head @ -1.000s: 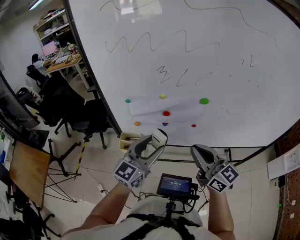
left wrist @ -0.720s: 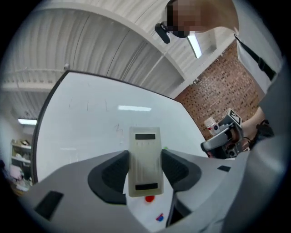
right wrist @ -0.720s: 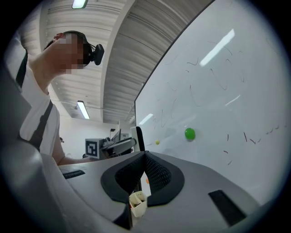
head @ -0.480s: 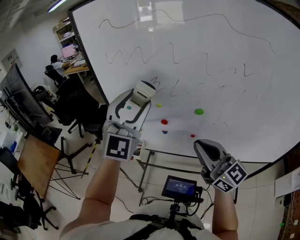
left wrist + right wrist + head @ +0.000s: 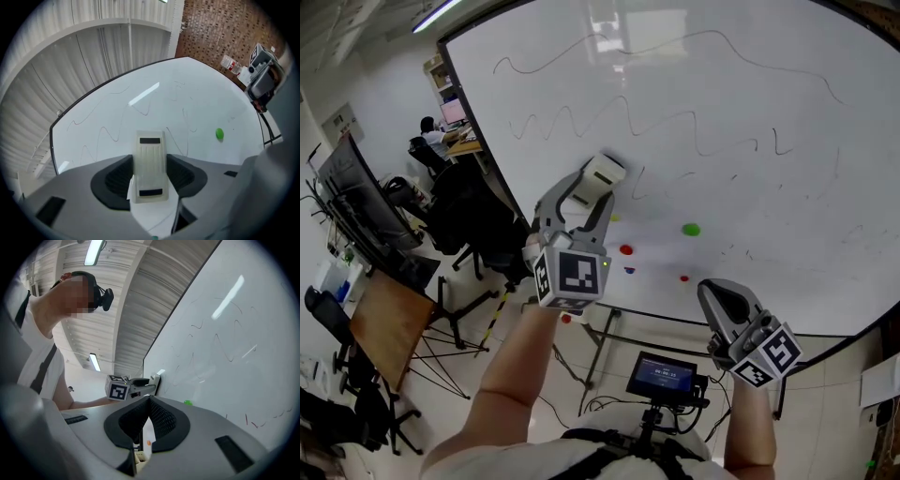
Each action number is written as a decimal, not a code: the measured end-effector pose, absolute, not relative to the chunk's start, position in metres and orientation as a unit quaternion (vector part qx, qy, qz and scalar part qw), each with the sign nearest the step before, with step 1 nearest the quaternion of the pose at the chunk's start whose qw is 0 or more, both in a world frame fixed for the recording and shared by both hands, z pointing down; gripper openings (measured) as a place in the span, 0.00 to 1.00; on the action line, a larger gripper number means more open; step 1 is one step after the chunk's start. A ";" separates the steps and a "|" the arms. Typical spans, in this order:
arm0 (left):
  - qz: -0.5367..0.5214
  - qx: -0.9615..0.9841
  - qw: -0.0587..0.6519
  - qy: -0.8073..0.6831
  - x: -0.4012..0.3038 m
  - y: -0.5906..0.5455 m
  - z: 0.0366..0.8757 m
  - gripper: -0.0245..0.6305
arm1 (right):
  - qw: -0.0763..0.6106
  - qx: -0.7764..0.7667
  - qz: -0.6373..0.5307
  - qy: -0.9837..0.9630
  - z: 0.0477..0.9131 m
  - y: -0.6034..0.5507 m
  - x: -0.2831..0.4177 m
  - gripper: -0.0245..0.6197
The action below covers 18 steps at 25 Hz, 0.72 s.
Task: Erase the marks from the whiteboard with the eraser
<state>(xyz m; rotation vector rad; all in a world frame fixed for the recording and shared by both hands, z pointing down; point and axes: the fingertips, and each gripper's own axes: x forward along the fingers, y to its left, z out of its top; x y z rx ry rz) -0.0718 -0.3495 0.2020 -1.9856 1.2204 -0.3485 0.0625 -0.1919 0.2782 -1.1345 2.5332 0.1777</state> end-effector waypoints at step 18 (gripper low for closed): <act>-0.119 -0.795 0.365 0.469 -0.070 -0.350 0.174 0.41 | 0.182 -0.392 0.052 0.900 0.290 -0.174 0.093 0.04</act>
